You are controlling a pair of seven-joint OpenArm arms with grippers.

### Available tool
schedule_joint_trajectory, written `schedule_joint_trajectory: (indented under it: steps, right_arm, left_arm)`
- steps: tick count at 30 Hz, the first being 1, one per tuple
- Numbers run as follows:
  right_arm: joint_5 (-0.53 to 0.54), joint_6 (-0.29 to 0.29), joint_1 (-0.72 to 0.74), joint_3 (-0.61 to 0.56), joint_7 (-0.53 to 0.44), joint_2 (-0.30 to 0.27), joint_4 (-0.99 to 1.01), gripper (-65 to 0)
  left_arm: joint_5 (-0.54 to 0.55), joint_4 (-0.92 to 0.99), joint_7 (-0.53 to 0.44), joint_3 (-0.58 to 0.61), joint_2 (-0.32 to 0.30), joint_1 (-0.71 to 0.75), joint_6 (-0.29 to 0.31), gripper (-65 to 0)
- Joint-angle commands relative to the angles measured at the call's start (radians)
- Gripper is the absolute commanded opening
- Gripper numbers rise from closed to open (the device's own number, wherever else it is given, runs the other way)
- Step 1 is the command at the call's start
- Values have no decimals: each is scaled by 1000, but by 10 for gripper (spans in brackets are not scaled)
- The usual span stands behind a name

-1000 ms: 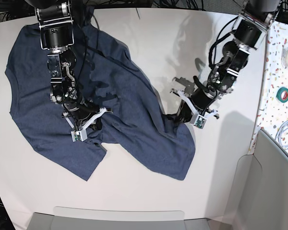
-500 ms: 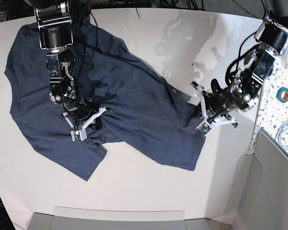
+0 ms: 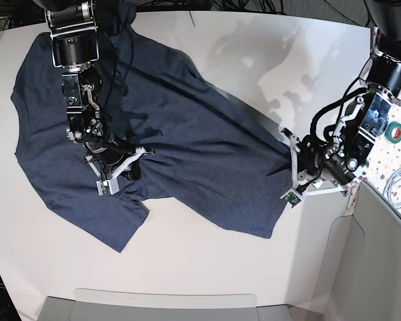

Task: Layout the t-shirt on the table in an organized manner, then fold the t-shirt properly
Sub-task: 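Drag the held side edge away from the right gripper to spread the shirt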

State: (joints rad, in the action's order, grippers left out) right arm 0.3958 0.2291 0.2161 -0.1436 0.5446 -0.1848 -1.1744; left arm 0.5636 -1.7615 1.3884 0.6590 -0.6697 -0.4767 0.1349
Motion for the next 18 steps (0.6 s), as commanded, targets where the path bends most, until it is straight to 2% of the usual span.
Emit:
schedule_joint_trajectory:
  steps: [1,5,13,18]
  right_arm:
    - [-59,-32,-31,-3,164,-14,24,-650]
    - [-59,-32,-31,3,164,-15,24,-650]
    - [-61,-33,-28,5,159,-28,23,-650]
    - [-61,-33,-27,5,159,-29,24,-650]
  left_arm:
    - [-7,-11,8,-8,-14,-23,-2,-650]
    - [-7,-11,8,-6,-15,-7,-2,-650]
    - [-7,-11,8,-6,-26,144,-4,-650]
    - [-7,-11,8,-11,-35,184,-5,-650]
